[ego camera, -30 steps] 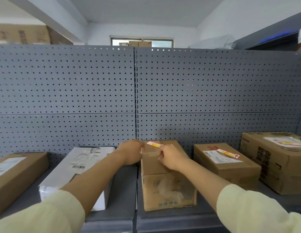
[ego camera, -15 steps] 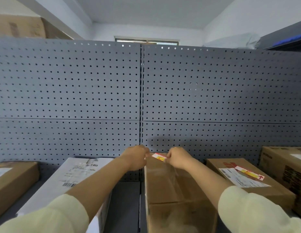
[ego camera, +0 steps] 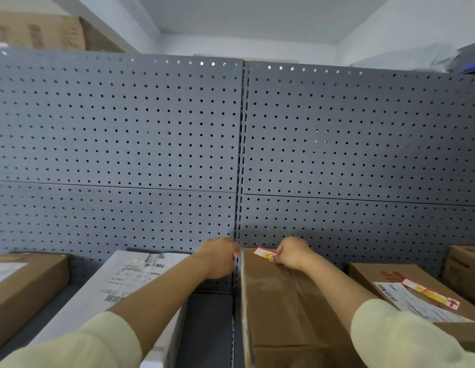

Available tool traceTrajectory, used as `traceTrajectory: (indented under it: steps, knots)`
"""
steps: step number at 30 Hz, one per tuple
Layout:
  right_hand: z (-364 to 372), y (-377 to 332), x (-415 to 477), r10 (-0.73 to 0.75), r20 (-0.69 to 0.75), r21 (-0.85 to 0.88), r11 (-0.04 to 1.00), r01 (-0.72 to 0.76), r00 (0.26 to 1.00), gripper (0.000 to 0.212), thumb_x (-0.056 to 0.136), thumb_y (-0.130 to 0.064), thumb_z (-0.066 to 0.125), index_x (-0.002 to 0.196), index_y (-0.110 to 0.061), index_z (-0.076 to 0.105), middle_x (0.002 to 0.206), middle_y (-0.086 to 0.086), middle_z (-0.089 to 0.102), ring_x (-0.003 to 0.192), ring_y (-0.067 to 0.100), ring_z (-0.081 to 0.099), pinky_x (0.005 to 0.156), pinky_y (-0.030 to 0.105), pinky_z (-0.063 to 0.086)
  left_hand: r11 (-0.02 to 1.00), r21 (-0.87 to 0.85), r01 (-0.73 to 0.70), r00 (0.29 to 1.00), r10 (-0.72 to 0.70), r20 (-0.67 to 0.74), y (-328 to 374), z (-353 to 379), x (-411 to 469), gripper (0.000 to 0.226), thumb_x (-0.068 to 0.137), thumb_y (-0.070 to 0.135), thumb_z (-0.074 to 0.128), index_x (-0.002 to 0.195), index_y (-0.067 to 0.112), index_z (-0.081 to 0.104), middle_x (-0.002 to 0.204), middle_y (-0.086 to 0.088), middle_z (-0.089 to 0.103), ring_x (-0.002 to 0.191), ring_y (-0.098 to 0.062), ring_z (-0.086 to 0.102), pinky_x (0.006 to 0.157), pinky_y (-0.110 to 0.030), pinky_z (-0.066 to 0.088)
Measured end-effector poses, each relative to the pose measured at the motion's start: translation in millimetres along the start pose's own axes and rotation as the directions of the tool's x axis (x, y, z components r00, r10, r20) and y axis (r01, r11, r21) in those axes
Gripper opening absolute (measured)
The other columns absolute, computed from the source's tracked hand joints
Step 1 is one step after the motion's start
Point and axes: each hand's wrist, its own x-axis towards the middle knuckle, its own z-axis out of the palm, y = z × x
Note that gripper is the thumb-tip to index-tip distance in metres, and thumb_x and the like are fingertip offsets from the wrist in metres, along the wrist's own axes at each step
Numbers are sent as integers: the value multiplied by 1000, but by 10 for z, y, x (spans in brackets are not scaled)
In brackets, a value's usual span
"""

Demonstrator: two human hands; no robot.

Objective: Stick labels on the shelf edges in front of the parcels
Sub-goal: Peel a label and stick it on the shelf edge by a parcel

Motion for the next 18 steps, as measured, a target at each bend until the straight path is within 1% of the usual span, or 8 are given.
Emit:
traceTrajectory:
  steps: [2, 3, 5, 7, 8, 12, 15, 18]
  knots:
    - [-40, -39, -33, 12, 19, 39, 999, -13, 1000, 31, 81, -40, 71, 75, -9, 66, 72, 4, 61, 72, 22, 55, 64, 28, 42, 1000, -10, 6, 1000, -6, 9, -21, 17, 9, 36, 92, 14, 47, 126, 21, 55, 130, -3, 56, 114, -24, 56, 95, -35, 45]
    - [-57, -46, -34, 18, 29, 51, 999, -19, 999, 30, 81, -37, 71, 74, -9, 65, 72, 6, 63, 69, 21, 55, 63, 28, 41, 1000, -14, 8, 1000, -8, 11, -27, 20, 14, 36, 92, 14, 48, 126, 21, 56, 130, -3, 56, 114, -24, 56, 95, -35, 45]
    - [-91, -54, -53, 13, 38, 48, 999, -15, 999, 30, 80, -38, 72, 86, -8, 71, 87, 8, 71, 75, 19, 62, 67, 29, 47, 1000, -18, 8, 1000, -8, 11, -31, 21, 12, 35, 93, 14, 47, 126, 20, 56, 130, -3, 55, 115, -24, 56, 96, -35, 45]
    - [-119, -72, -114, -20, 21, 55, 998, 19, 1000, 32, 79, -34, 74, 99, -9, 71, 100, 7, 72, 88, 20, 66, 81, 35, 55, 1000, -30, 7, 1000, -6, 13, -26, 30, 1, 34, 93, 13, 47, 125, 19, 56, 130, -3, 55, 114, -24, 56, 97, -35, 45]
    - [-125, -71, -145, -37, 2, 68, 997, 36, 999, 30, 80, -30, 75, 101, -9, 71, 103, 7, 71, 90, 21, 67, 85, 39, 55, 999, -40, 5, 1000, -5, 14, -24, 41, -2, 34, 93, 13, 46, 125, 19, 56, 129, -3, 56, 114, -24, 56, 97, -36, 45]
    - [-159, -67, -281, -96, -89, 59, 993, 101, 991, 17, 90, -19, 64, 101, -6, 68, 103, 10, 62, 89, 26, 65, 81, 40, 53, 997, -77, 30, 999, -28, 25, -24, 125, -24, 32, 93, 14, 44, 122, 19, 57, 127, -4, 56, 111, -24, 57, 95, -36, 47]
    - [-171, -53, -358, -125, -116, 73, 988, 134, 985, 15, 93, -18, 58, 96, -6, 67, 99, 13, 68, 81, 24, 64, 73, 38, 52, 997, -72, 41, 999, -39, 27, -2, 212, -68, 30, 94, 16, 42, 119, 19, 57, 127, -5, 57, 111, -25, 57, 93, -35, 44]
    - [-187, -34, -470, -151, -155, 88, 982, 166, 976, 12, 96, -21, 53, 92, -17, 64, 97, 6, 68, 85, 26, 65, 79, 44, 56, 997, -56, 61, 998, -60, 19, 36, 227, -155, 30, 94, 17, 43, 119, 20, 59, 125, -5, 58, 111, -25, 57, 93, -34, 42]
